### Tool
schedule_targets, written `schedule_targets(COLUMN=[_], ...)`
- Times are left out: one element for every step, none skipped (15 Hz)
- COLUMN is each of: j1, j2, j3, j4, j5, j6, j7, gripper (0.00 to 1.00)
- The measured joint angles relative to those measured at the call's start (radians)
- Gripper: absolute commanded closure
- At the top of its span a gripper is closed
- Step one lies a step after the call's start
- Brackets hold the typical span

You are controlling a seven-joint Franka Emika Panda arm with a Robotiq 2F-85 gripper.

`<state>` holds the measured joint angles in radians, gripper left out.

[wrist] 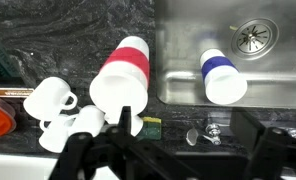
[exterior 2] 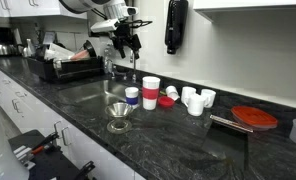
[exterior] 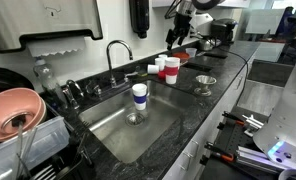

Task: Open the left handle of the tap then close it

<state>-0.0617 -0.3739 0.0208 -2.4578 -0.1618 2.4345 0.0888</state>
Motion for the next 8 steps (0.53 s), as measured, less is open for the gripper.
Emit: schedule_targets(j1=[-0.002, -0.002, -0.002, -0.002, -0.002, -0.001, 0.001, 0.004], j2=[0.041, 0.092, 0.147, 0.203, 0.252, 0.3, 0.34, 0.375], j3=[0.0, 0.0, 0.001, 0.002, 0.002, 0.002, 0.002, 0.002], j4=[0.02, 0.047, 0.08, 0.119, 0.157, 0.2, 0.238, 0.274], j5=[-0.025, -0.053, -0.084, -0.121, -0.154, -0.183, -0.205, -0.222], j6=[0.031, 0.057, 0.079, 0.095, 0.106, 0.113, 0.119, 0.124], j7=[0.0, 0.001, 0.001, 0.002, 0.002, -0.002, -0.009, -0.019], gripper=[0.0, 0.0, 0.0, 0.0, 0.0, 0.0, 0.0, 0.0])
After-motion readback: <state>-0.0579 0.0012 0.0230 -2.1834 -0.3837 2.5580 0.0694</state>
